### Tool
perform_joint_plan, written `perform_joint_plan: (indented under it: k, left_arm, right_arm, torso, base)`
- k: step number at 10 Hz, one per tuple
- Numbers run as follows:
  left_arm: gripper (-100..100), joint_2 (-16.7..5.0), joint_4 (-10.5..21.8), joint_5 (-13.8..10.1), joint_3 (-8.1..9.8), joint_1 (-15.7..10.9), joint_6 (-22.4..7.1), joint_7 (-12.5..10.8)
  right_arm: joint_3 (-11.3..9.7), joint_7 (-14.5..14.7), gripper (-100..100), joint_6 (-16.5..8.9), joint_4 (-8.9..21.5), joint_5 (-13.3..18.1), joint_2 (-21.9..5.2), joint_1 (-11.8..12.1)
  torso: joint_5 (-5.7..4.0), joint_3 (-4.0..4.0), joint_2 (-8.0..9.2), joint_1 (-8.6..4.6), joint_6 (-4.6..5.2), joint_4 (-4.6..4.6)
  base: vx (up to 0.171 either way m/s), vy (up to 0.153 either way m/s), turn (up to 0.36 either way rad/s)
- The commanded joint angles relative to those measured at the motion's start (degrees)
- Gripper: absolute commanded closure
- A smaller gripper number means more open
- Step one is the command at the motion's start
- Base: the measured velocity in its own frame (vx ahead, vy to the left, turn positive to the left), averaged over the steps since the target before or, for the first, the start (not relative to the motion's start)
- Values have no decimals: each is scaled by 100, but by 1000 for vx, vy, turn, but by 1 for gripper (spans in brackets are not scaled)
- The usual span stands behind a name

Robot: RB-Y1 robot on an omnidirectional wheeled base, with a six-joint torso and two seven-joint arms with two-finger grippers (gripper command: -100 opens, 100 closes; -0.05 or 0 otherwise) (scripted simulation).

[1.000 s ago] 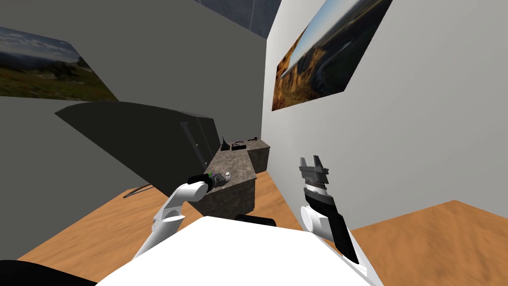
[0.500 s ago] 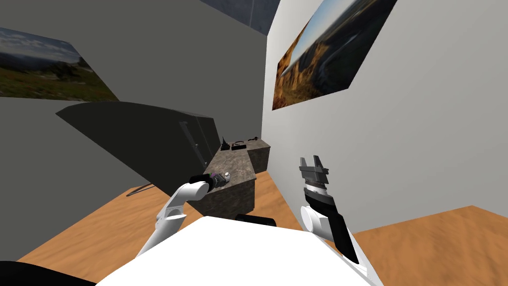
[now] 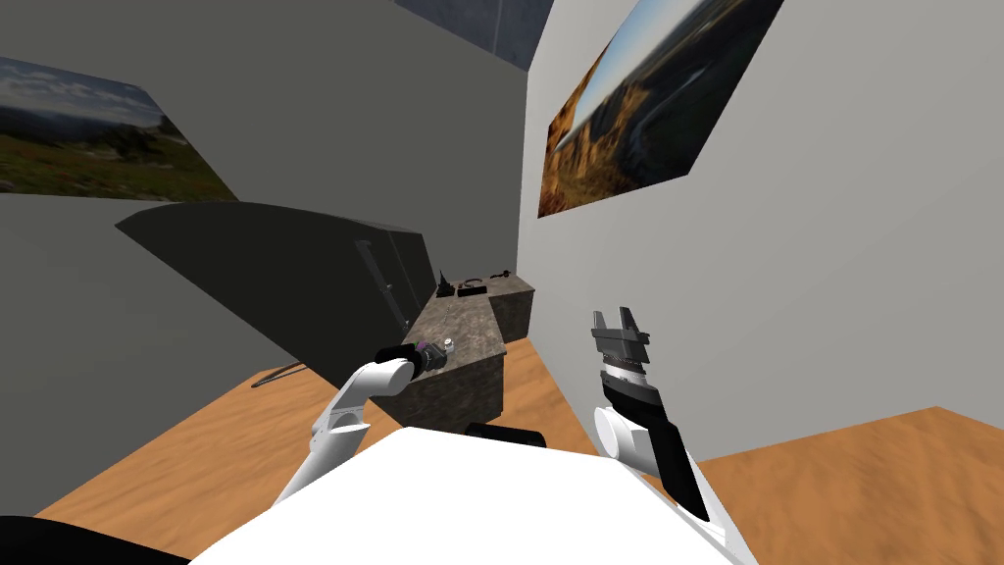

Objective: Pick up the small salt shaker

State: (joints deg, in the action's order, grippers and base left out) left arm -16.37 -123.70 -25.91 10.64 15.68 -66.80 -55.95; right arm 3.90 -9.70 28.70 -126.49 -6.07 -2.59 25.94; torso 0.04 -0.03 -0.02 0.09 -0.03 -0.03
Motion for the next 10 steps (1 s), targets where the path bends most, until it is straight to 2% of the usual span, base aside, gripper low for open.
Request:
perform_joint_plan:
  k: [1, 2, 3, 4, 10]
  left_arm:
    - [100, 0, 0, 0, 0, 0, 0, 0]
    - [100, 0, 0, 0, 0, 0, 0, 0]
    - [0, 0, 0, 0, 0, 0, 0, 0]
    - [-100, 52, 2, -20, 83, -31, -55, -170]
    - [-100, 236, 27, -85, 370, -145, -230, -748]
  right_arm:
    - [0, 0, 0, 0, 0, 0, 0, 0]
    - [0, 0, 0, 0, 0, 0, 0, 0]
    - [0, 0, 0, 0, 0, 0, 0, 0]
    - [0, 0, 0, 0, 0, 0, 0, 0]
    - [0, 0, 0, 0, 0, 0, 0, 0]
  torso:
    - [0, 0, 0, 0, 0, 0]
    - [0, -1, -2, 1, 0, 0]
    - [0, -1, -2, 1, 0, -1]
    - [0, -2, -3, 1, 0, -1]
    - [-3, -6, -11, -13, 0, -3]
  base:
    - [0, 0, 0]
    - [0, 0, 0]
    - [0, 0, 0]
    - [17, -19, 43]
    - [20, -34, 48]
